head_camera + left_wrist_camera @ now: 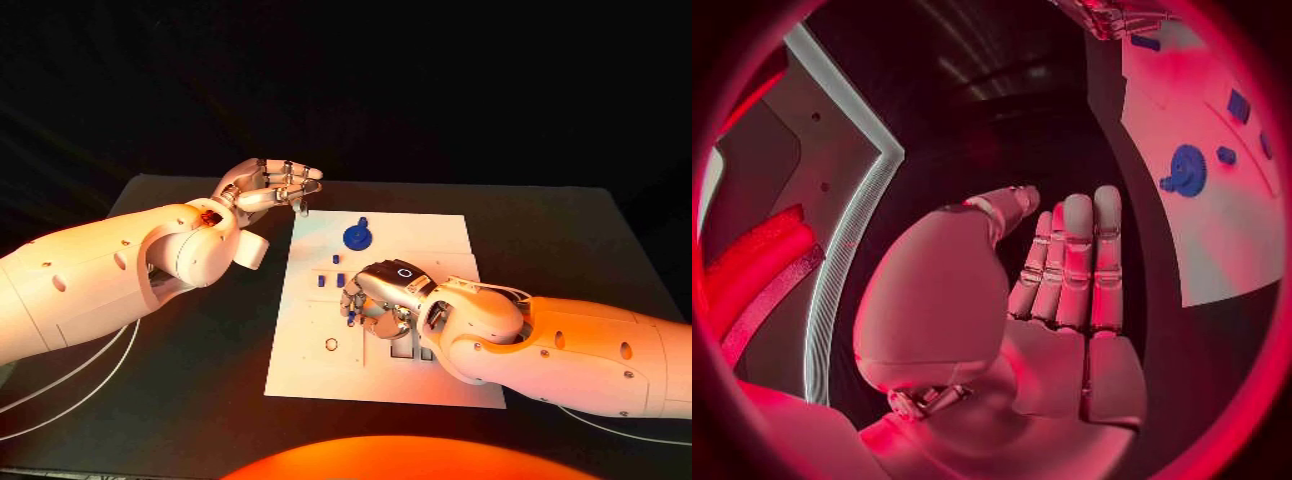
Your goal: Assemble the parts on the task board
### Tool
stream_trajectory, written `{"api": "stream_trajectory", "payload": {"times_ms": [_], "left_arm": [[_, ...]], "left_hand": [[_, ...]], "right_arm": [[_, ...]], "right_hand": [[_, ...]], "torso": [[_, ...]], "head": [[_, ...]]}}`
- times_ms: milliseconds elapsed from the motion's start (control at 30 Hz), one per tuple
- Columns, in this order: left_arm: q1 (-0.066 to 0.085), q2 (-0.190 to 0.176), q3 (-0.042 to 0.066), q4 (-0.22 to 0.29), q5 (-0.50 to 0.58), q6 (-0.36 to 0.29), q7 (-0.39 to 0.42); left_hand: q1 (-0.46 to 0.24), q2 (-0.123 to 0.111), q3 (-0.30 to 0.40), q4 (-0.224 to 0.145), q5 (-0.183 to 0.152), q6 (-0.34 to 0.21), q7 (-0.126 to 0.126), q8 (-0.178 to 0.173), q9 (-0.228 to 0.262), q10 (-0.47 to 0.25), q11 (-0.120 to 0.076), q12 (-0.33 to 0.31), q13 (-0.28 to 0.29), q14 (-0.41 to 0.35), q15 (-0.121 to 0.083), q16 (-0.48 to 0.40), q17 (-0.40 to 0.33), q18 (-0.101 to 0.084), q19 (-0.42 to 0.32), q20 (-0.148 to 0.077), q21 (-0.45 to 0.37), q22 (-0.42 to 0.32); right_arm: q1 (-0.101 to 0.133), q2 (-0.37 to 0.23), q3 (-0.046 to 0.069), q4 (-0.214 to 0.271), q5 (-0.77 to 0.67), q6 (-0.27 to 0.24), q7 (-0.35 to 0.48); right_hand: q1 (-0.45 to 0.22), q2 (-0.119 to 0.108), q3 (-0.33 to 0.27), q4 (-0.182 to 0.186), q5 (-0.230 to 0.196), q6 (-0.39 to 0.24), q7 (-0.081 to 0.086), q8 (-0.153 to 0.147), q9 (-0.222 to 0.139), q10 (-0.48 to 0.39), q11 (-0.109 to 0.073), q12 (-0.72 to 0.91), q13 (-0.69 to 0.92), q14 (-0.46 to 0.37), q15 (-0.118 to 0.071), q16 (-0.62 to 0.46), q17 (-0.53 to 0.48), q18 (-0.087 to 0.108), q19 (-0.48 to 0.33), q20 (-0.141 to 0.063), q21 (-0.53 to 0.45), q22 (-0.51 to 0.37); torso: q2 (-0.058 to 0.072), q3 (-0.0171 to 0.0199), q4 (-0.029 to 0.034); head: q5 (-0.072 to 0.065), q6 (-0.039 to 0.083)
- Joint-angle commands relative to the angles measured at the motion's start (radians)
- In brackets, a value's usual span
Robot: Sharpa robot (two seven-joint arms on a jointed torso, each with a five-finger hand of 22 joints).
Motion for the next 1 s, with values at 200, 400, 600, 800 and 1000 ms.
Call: {"api": "stream_trajectory", "payload": {"times_ms": [200,400,600,800,1000], "left_arm": [[0.001,0.001,0.001,0.000,0.007,0.017,0.000],[0.001,0.001,0.001,-0.001,0.007,0.017,-0.002],[0.001,0.001,0.001,-0.003,0.007,0.017,-0.004],[0.001,0.000,0.001,-0.003,0.007,0.017,-0.005],[0.001,0.000,0.001,-0.002,0.007,0.017,-0.005]], "left_hand": [[-0.002,0.005,-0.004,-0.005,0.002,-0.007,0.008,0.003,-0.002,-0.008,0.001,0.007,-0.002,-0.003,0.001,-0.006,-0.002,0.015,-0.003,0.005,-0.004,-0.001],[-0.002,0.005,-0.004,-0.005,0.002,-0.007,0.008,0.003,-0.002,-0.008,0.001,0.007,-0.002,-0.003,0.001,-0.006,-0.002,0.015,-0.003,0.005,-0.004,-0.001],[-0.002,0.005,-0.004,-0.005,0.002,-0.007,0.008,0.003,-0.002,-0.008,0.001,0.007,-0.002,-0.003,0.001,-0.006,-0.002,0.015,-0.003,0.005,-0.004,-0.001],[-0.002,0.005,-0.005,-0.005,0.003,-0.008,0.009,0.004,-0.002,-0.010,0.001,0.008,-0.002,-0.003,0.002,-0.007,-0.003,0.015,-0.002,0.005,-0.005,-0.002],[-0.002,0.005,-0.005,-0.005,0.003,-0.008,0.009,0.004,-0.002,-0.010,0.001,0.008,-0.002,-0.003,0.002,-0.007,-0.003,0.015,-0.002,0.005,-0.005,-0.002]], "right_arm": [[-0.001,-0.001,0.000,-0.001,-0.011,0.032,0.004],[-0.001,-0.001,-0.001,0.002,-0.009,0.036,0.005],[-0.001,-0.001,-0.001,0.002,-0.009,0.038,0.002],[-0.001,0.000,-0.001,0.000,-0.019,0.041,-0.011],[-0.001,0.009,-0.003,-0.002,-0.037,0.051,-0.026]], "right_hand": [[-0.010,0.006,0.001,-0.007,0.004,-0.001,0.006,0.003,0.001,0.026,-0.017,-0.006,0.001,0.045,-0.006,-0.005,0.000,-0.002,0.064,-0.009,-0.004,0.206],[-0.010,0.006,0.001,-0.007,0.004,-0.001,0.006,0.003,0.001,0.026,-0.017,-0.006,0.001,0.045,-0.006,-0.005,0.000,-0.002,0.064,-0.009,-0.004,0.206],[-0.010,0.006,0.001,-0.007,0.004,-0.001,0.006,0.003,0.001,0.026,-0.017,-0.006,0.001,0.045,-0.006,-0.005,0.000,-0.002,0.064,-0.009,-0.004,0.206],[-0.012,0.006,0.001,-0.009,0.003,-0.002,0.006,0.002,0.002,0.026,-0.017,-0.007,0.001,0.045,-0.006,-0.004,0.001,-0.002,0.064,-0.009,-0.003,0.206],[-0.012,0.006,0.002,-0.009,0.003,-0.002,0.006,0.002,0.002,0.026,-0.017,-0.007,0.001,0.045,-0.006,-0.005,0.000,-0.002,0.064,-0.009,-0.004,0.206]], "torso": [[0.000,-0.0001,-0.0001],[0.000,0.0002,-0.0001],[0.000,0.0000,-0.0003],[0.000,-0.0003,-0.0003],[0.000,-0.0006,0.0002]], "head": [[0.000,-0.001],[0.000,-0.003],[-0.001,-0.005],[-0.001,-0.004],[-0.003,-0.004]]}}
